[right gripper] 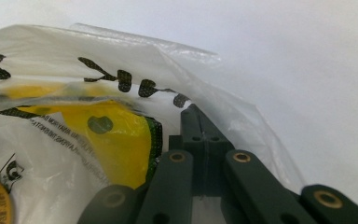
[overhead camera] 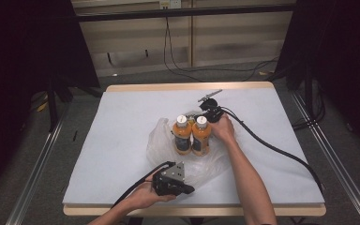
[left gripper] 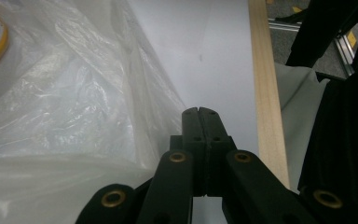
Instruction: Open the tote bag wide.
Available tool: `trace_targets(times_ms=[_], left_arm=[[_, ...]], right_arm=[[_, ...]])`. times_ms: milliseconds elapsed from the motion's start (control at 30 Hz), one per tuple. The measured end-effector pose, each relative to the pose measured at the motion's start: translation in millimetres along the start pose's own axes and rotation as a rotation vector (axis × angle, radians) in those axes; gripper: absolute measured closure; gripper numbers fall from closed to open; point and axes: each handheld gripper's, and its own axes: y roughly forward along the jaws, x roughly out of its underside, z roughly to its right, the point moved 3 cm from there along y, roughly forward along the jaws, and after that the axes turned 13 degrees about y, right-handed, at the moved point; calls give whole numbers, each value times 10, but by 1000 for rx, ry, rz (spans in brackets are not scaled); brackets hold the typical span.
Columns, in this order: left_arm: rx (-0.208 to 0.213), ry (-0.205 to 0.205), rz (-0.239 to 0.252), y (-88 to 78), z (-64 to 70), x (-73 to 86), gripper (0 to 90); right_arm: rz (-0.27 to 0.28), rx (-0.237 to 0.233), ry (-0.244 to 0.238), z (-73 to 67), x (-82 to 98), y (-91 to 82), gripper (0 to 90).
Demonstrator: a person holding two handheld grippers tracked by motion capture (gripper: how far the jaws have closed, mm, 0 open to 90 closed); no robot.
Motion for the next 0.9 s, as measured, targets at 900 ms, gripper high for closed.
trace_targets(times_ms=[900], left_arm=[[-191, -65, 254, -789, -322, -253, 900]], right_arm=[[127, -128, -65, -277, -7, -778, 900]])
